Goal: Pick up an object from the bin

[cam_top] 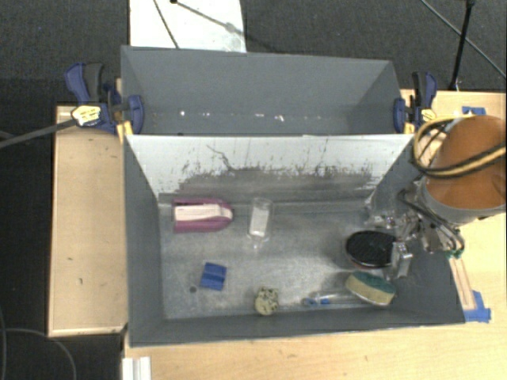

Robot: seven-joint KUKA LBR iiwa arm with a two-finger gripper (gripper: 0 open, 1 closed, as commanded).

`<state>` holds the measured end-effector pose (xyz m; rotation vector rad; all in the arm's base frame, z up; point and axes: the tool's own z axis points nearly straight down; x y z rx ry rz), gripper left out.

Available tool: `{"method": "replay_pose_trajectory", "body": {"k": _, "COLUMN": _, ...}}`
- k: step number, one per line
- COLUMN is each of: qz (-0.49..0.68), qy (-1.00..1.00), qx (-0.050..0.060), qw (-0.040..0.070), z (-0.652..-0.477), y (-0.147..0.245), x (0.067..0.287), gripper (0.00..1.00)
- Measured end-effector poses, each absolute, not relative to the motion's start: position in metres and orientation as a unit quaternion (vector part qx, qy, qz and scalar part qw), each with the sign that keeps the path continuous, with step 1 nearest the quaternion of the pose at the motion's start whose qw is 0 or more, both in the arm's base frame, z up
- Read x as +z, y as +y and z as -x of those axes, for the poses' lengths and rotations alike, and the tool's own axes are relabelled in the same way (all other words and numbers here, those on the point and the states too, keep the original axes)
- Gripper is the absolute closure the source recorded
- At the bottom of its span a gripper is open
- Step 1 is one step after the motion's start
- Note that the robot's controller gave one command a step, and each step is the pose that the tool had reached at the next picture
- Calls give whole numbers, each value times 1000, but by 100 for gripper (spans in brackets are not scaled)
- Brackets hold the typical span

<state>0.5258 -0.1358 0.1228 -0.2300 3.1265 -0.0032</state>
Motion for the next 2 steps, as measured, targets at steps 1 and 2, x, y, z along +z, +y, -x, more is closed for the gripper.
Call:
{"method": "replay_pose_trajectory", "body": {"k": 1, "qz": 74, "qy": 997, "qx": -1, "qw": 3, "z": -527, "y": -136, "x": 136, "gripper": 100}}
{"method": "replay_pose_trajectory", "body": {"k": 2, "qz": 73, "qy": 997, "qx": -1, "qw": 3, "z": -528, "y": -136, "x": 174, "gripper": 100}}
